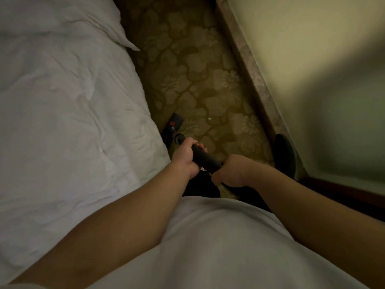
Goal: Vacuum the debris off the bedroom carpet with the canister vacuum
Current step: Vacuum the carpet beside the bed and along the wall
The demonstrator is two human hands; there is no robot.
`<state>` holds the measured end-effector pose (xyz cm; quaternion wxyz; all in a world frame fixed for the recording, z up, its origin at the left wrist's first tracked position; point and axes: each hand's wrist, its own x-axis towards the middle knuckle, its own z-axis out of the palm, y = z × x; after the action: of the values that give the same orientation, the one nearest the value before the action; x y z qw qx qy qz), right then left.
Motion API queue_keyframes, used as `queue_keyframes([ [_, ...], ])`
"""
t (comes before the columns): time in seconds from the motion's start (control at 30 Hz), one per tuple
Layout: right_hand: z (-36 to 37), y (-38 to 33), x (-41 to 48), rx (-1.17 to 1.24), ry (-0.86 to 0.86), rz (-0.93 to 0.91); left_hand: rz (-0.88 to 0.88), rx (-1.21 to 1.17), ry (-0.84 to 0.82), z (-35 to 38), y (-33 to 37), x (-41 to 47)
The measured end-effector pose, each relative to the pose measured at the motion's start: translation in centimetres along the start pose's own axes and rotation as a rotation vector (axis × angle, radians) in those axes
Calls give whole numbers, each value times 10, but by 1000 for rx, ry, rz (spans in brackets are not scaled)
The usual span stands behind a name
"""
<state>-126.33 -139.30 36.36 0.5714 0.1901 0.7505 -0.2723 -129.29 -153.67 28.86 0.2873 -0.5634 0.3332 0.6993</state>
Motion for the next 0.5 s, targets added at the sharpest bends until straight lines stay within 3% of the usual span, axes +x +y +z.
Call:
queue_keyframes([
  [0.23,9,-44,18,-41,-56,-43,34,-48,79,-30,36,8],
  [0.5,1,-17,3,-8,-29,15,-4,14,26,-5,11,6],
])
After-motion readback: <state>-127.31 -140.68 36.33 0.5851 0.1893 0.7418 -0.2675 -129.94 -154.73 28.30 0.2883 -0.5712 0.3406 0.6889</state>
